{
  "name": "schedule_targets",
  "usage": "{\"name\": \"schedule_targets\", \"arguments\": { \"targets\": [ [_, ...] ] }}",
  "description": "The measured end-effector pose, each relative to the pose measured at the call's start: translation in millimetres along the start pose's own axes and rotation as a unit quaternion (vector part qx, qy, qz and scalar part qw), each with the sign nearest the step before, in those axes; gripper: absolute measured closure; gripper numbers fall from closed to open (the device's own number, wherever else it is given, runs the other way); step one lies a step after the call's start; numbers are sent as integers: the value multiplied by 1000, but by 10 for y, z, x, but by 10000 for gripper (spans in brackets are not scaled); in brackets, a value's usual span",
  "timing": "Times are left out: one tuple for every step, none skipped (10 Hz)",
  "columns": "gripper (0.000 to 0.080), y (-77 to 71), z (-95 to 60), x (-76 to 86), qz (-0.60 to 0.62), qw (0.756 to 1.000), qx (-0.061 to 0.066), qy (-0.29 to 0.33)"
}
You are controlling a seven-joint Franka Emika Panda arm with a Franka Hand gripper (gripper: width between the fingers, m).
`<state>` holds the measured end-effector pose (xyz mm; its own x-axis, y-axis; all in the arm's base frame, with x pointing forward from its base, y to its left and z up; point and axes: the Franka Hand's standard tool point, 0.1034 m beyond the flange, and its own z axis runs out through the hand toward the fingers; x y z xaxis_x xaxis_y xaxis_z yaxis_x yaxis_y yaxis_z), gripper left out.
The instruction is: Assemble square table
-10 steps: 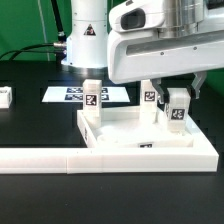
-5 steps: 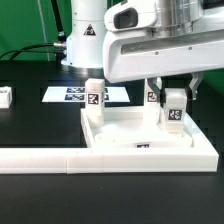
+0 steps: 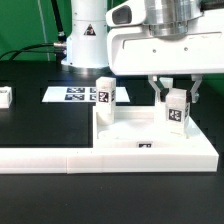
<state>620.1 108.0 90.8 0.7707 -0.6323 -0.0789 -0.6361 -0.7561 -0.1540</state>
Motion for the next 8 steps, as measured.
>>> {"name": "schedule_targets", "arguments": {
  "targets": [
    [502,-2,-2,19,43,999,3,5],
    [502,-6,-1,33,73,997,7,12],
    [502,-13,-3,42,124,992,10,15],
    [502,-40,-3,33,163,986,13,18],
    [502,-90,7,-17,226,974,16,16],
    [502,-129,11,-56,281,959,19,13],
    [502,-150,12,-75,317,948,20,11],
    [502,-152,12,-75,340,940,23,8]
  ]
}}
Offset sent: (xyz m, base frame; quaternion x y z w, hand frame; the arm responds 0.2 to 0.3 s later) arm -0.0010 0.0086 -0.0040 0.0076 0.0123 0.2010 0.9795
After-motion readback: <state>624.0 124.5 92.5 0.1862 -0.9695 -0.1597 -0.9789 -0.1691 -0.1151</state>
